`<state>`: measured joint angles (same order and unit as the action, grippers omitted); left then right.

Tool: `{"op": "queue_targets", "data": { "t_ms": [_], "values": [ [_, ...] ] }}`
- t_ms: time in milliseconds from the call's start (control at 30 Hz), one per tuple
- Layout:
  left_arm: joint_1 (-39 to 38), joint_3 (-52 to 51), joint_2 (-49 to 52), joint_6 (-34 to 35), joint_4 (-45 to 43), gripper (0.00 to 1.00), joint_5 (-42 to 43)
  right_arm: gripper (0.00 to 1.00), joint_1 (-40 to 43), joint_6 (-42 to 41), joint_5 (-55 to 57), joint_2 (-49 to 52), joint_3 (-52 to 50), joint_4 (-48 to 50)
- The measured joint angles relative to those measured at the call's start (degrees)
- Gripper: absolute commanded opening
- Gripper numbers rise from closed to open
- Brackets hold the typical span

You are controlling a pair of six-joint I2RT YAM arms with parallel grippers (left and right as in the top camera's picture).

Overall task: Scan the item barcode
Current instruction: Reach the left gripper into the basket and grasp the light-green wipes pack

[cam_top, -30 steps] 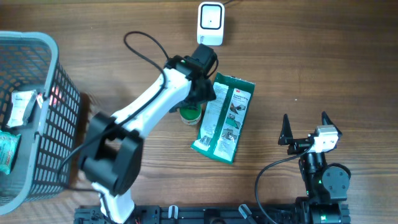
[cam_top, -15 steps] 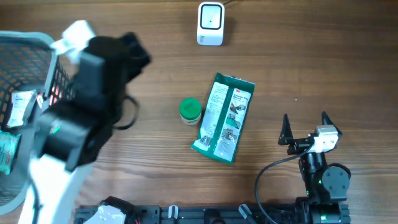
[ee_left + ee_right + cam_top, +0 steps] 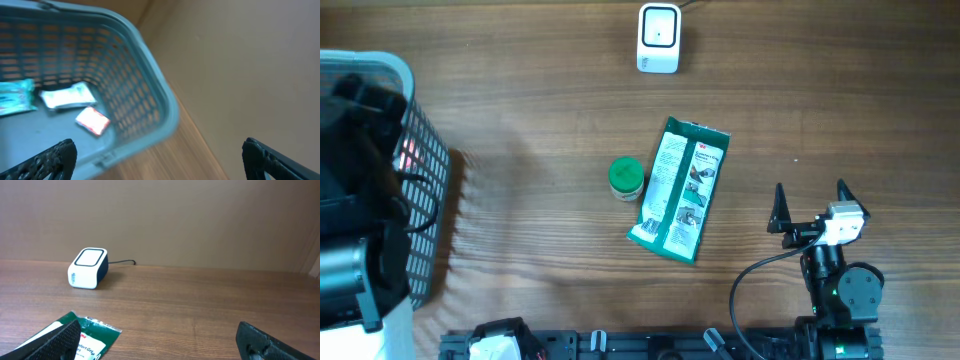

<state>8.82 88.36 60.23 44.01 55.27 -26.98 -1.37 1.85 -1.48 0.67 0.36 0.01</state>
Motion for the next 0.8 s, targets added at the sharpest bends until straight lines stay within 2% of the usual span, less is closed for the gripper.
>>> {"op": "queue_targets", "data": {
  "t_ms": [333,633,800],
  "values": [
    [13.2,0.0,0.1,1.6,1.3,1.00,4.3,1.00,0.0,0.0,0.0,0.0,0.0,0.0],
    [16.4,0.0,0.5,4.4,1.3,1.00,5.8,1.00,0.0,0.0,0.0,0.0,0.0,0.0],
    [21.6,0.0,0.6,5.2,1.4,1.00,6.3,1.00,0.0,0.0,0.0,0.0,0.0,0.0]
  ]
}}
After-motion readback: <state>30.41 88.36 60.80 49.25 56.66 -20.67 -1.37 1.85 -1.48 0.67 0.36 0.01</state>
